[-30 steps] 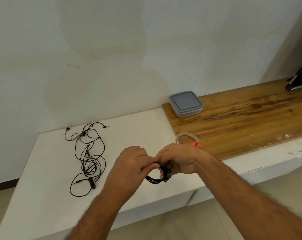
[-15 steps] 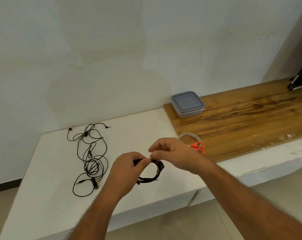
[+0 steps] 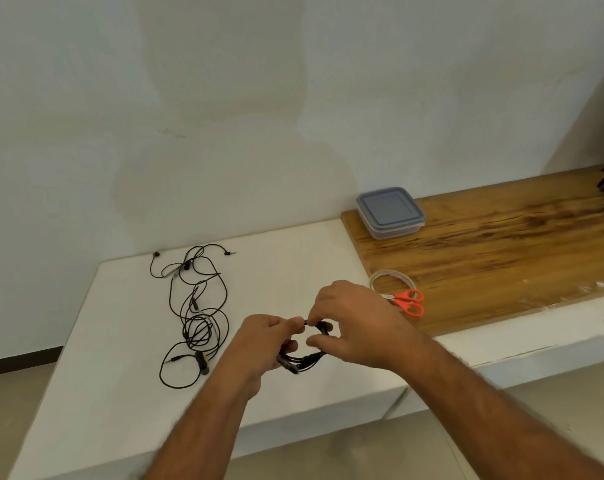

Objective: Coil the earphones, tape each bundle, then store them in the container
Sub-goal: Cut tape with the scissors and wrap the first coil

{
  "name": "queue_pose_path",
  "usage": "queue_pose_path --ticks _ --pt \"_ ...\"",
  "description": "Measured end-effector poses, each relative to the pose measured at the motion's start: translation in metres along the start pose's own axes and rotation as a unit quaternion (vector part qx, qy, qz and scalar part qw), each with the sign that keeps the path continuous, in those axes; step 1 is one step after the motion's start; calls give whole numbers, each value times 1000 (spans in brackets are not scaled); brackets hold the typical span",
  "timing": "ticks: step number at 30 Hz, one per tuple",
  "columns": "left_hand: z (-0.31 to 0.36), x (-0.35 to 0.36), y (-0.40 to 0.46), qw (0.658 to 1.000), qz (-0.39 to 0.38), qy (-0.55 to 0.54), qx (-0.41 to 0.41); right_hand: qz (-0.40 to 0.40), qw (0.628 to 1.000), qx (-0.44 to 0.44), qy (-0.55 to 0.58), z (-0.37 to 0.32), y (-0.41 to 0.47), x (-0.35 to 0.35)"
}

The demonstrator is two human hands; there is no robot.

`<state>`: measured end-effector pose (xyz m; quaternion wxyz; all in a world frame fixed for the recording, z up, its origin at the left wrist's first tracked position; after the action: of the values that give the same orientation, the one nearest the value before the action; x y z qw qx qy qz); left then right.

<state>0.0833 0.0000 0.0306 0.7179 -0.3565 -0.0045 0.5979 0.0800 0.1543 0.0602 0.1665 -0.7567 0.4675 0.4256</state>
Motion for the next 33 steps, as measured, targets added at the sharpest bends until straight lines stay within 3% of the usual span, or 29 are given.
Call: queue_pose_path --ticks 5,15,22,28,33 --pt "-1 1 -2 995 -42 -76 -41 17 996 -53 -71 -8 4 4" --pt "-1 0 -4 985 -66 -139 -74 -9 994 -66 -88 -13 3 5" --pt "0 -1 -4 983 -81 -151 -70 47 993 -87 -65 -13 2 3" --pt "1 -2 -1 996 -41 -82 -21 62 997 -13 45 -5 0 -3" --pt "4 -1 -2 998 -31 -56 8 105 966 90 217 8 -4 -4"
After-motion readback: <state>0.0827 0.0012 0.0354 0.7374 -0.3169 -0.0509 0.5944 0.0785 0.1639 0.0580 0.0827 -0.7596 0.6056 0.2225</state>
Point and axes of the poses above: each hand's wrist, its own y-axis towards the middle knuckle, its own x-axis out of the palm, z = x × y, the point moved 4 cm from there along y, towards the middle knuckle, and after that the axes turned 14 degrees about y, right-handed, at the moved point
